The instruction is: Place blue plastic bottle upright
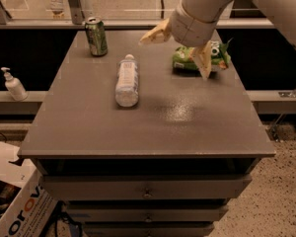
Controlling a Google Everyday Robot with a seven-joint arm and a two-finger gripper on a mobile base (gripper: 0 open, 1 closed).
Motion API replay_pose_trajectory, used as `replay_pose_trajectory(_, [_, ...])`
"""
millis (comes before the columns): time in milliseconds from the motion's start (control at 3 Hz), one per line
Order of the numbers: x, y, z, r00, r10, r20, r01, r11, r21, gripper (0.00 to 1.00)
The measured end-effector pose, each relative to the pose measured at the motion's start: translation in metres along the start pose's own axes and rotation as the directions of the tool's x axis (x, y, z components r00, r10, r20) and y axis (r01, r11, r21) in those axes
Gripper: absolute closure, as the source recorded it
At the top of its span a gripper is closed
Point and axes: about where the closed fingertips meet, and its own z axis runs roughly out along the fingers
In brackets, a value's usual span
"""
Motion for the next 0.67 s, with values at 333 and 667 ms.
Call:
replay_pose_trajectory(333, [0.007, -0.014, 0.009, 0.994, -0.106, -0.020, 0.105, 0.9940, -0.031, 0.00])
replay_pose_trajectory(667, [0.012, -0.029, 0.022, 0.984, -0.176, -0.026, 0.174, 0.9823, -0.070, 0.00])
